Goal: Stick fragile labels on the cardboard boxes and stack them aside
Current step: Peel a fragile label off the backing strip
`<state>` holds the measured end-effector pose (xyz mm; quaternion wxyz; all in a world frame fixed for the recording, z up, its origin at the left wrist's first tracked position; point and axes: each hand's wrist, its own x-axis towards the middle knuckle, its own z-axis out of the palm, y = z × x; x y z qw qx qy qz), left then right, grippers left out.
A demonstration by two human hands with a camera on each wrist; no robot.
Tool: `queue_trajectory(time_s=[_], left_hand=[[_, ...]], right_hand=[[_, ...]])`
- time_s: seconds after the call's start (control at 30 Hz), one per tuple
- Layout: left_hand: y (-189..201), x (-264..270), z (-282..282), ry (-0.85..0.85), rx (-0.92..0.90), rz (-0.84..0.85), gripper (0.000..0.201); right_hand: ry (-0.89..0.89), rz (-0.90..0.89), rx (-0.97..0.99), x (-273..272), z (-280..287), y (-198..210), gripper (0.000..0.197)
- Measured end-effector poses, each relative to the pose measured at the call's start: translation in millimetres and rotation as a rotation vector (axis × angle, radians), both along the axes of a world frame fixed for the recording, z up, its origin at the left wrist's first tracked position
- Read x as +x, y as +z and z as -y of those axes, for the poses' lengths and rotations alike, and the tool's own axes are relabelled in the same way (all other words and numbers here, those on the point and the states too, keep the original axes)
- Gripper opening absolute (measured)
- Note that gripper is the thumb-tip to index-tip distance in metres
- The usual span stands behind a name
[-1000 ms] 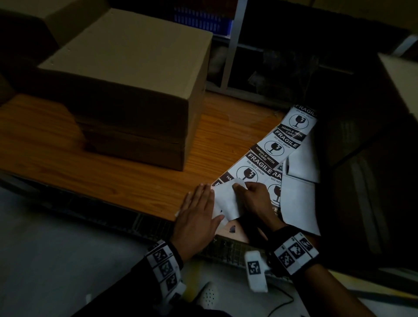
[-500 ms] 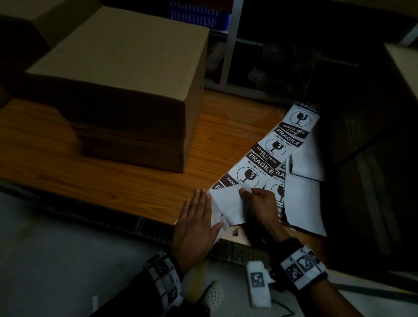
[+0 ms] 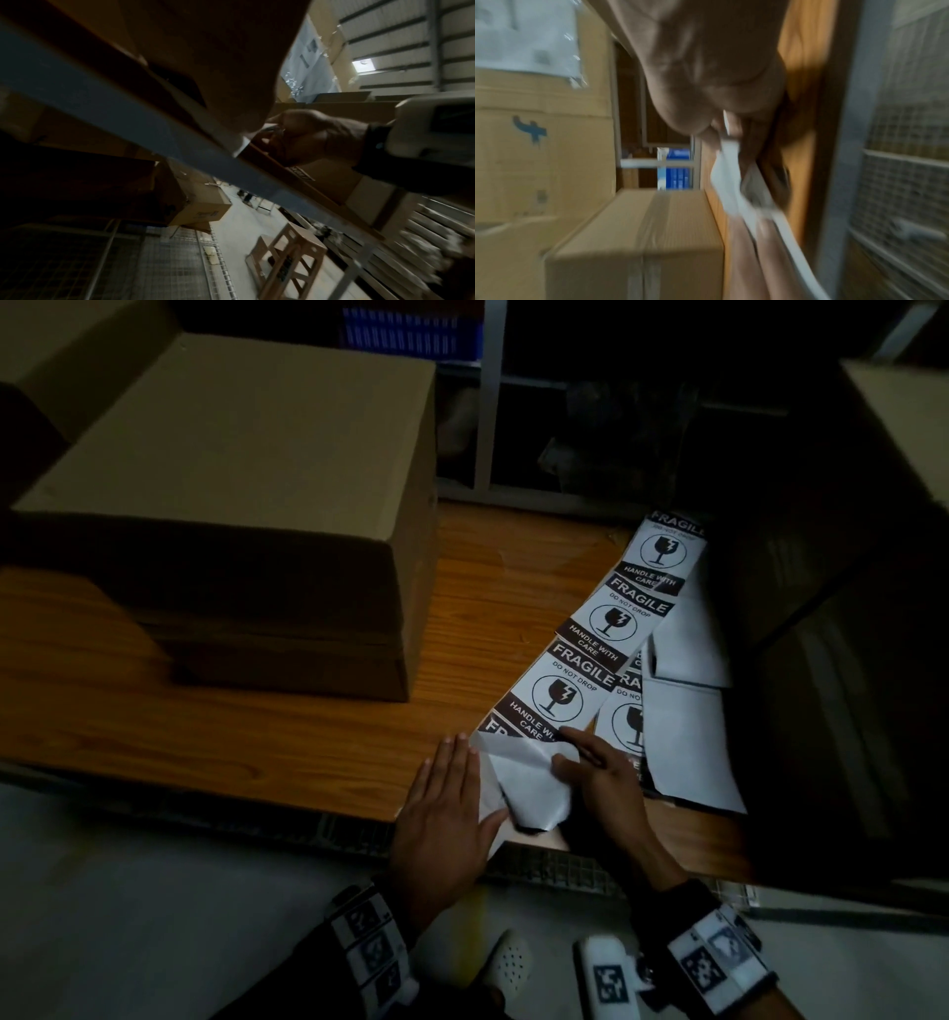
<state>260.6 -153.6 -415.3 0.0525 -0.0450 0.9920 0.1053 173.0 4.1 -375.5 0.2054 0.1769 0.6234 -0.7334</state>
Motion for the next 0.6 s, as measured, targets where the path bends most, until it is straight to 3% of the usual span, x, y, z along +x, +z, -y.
queue_trajectory(time_s=[0.1,0.2,0.3,0.37,0.47,0.57,0.6], left_hand=[[9,0,4,-0.033,-0.001,0.038,0.085],[15,-1,8,-0.064,-0.005,0.059,0.089],[15,-1,11,-0.104,-0.026,0.049,0.084],[15,-1,13,-0.132,-0.025,0.03,0.084],[17,-2,13,-0.137,-0.009,0.006,0.084],[18,-2,17,-0.151,0.018,-0.002,0.081],[18,-2,18,-0.157,0.023,-0.004,0.08]], right_hand=[[0.103,0.128,-0.138,-6,-6,19,0.047],[0.206,0.233,-0.134,-20,-23,36,0.063],[0.056,0.194,-0.136,-34,-43,56,0.064],[0.085,-0.041,0.121,-34,-37,71,0.049],[0.425,-0.406,0.694,-26,8,79,0.031],[0.779,-0.565,1.052,-26,59,65,0.024],[0.855,-0.557,1.126,-30,68,56,0.03]])
